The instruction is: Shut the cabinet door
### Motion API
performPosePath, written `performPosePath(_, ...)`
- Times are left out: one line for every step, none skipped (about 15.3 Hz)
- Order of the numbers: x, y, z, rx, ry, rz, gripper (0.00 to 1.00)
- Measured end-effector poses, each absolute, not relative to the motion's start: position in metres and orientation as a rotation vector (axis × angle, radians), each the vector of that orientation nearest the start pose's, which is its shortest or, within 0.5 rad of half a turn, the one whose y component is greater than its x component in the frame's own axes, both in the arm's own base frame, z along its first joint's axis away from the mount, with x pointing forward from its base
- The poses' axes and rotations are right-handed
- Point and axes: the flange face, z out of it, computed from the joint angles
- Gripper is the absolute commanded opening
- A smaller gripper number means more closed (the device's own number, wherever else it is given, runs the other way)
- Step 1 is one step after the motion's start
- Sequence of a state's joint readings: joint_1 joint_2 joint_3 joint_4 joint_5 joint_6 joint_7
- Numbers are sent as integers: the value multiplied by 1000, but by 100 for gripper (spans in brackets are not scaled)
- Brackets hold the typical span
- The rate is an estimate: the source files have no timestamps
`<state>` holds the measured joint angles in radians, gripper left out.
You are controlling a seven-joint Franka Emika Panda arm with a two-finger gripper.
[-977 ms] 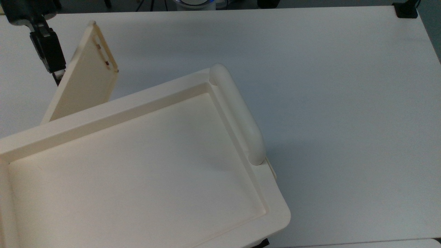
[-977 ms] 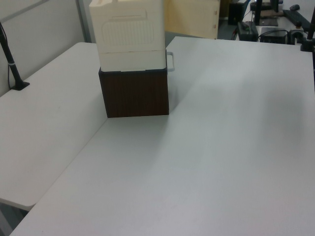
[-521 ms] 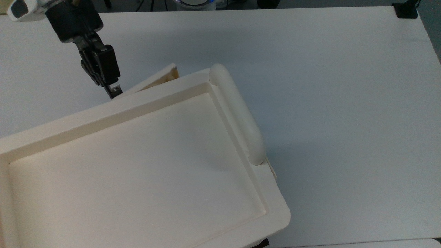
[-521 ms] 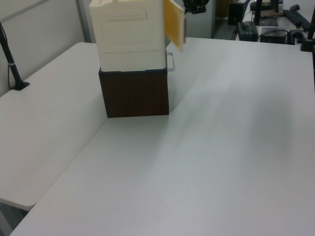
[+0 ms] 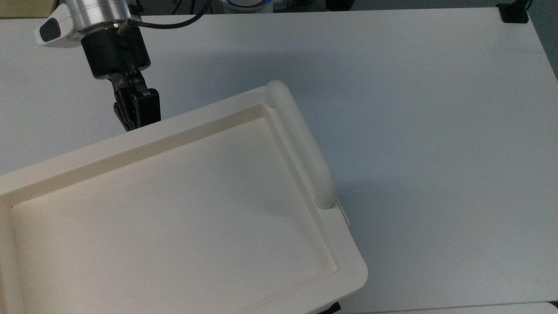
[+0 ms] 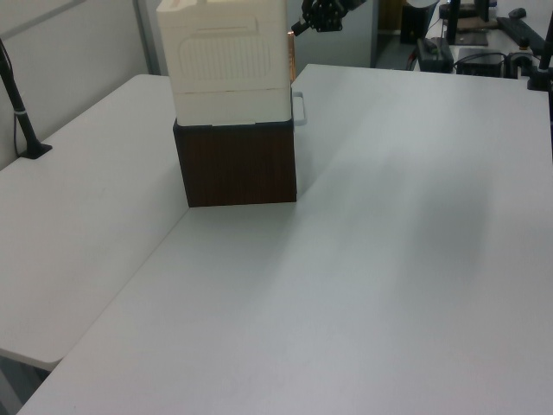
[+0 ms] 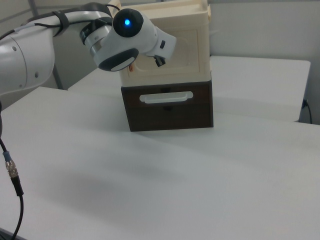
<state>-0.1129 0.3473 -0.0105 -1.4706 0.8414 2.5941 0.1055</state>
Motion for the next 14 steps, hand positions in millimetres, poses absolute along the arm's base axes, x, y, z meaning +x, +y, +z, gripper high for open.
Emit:
performPosePath(707,-101,567,-2131,884,-922,0)
performPosePath(707,-101,568,-2136,879,-928,0)
performPosePath(707,-101,571,-2146,871,-937,0)
performPosePath(705,-101,573,-2159,861,-944,0)
performPosePath(703,-102,575,-2178,844,-946,0)
performPosePath(700,-104,577,-2209,815,-933,0)
performPosePath(695,-107,578,-2252,777,-905,0)
performPosePath(688,-110,580,-2306,735,-866,0)
performPosePath(679,-115,583,-2372,693,-814,0)
performPosePath(668,-121,587,-2445,650,-756,0)
performPosePath(656,-125,593,-2522,607,-696,1)
performPosePath(644,-128,601,-2597,567,-641,1)
performPosePath(631,-128,610,-2662,532,-587,3)
performPosePath(617,-126,620,-2726,496,-530,7)
